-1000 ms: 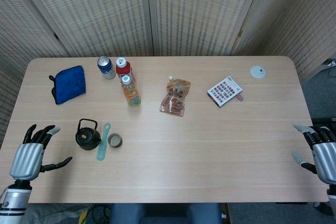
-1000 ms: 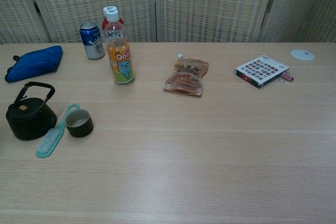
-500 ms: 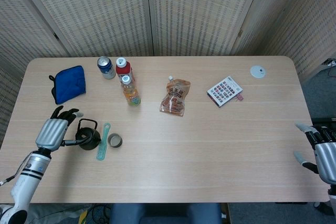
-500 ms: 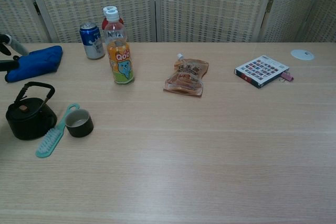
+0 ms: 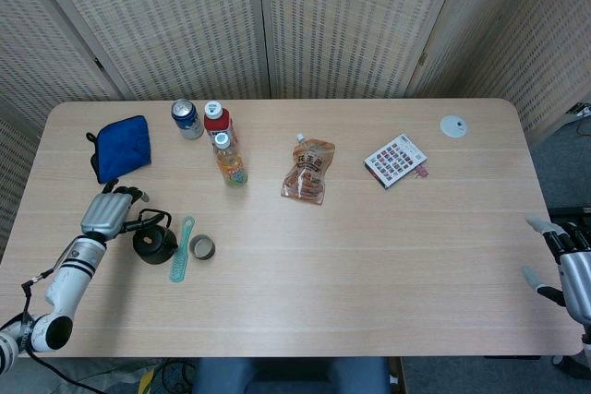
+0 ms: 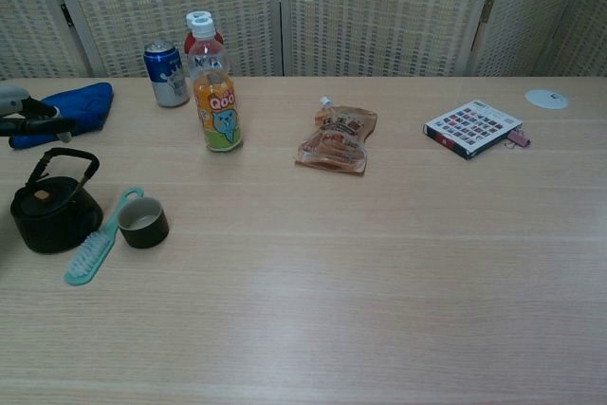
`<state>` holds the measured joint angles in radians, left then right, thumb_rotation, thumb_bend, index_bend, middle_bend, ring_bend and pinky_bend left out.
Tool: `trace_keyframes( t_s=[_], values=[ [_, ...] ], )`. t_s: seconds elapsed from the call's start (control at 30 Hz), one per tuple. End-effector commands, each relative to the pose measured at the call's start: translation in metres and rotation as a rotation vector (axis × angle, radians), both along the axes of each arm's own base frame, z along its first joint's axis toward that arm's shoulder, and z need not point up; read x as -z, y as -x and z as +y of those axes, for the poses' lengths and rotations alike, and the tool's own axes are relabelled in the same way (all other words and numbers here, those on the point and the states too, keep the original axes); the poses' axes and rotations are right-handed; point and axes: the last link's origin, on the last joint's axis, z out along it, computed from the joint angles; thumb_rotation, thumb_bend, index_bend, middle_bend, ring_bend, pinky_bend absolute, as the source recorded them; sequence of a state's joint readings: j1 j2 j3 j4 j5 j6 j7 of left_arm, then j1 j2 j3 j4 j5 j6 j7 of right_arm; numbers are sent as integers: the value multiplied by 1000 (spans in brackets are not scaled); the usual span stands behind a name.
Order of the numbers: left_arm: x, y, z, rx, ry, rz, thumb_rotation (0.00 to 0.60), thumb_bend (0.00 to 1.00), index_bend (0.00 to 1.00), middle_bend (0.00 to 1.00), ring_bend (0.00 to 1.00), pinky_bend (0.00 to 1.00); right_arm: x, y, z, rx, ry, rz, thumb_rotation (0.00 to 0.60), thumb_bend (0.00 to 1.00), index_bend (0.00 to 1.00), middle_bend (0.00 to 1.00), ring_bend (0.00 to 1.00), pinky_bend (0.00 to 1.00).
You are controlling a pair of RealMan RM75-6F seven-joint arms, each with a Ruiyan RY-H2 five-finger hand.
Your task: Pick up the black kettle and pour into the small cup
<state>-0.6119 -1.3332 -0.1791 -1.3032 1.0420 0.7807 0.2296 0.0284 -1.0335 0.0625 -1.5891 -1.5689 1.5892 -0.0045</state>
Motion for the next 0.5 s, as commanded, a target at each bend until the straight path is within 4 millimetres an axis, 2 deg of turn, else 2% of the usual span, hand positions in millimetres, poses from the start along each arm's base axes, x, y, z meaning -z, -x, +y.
trace_keyframes(
  t_s=[0.03,0.5],
  values=[
    [6,3,4,-19,5,2,5,18,331,276,211,0,0,1,0,2,1,-1,600,186,231,317,238,277],
    [21,3,5,3,50,30,2,18,426,391,255,0,0,6,0,16,-4,-6,600,186,231,317,238,277]
  ],
)
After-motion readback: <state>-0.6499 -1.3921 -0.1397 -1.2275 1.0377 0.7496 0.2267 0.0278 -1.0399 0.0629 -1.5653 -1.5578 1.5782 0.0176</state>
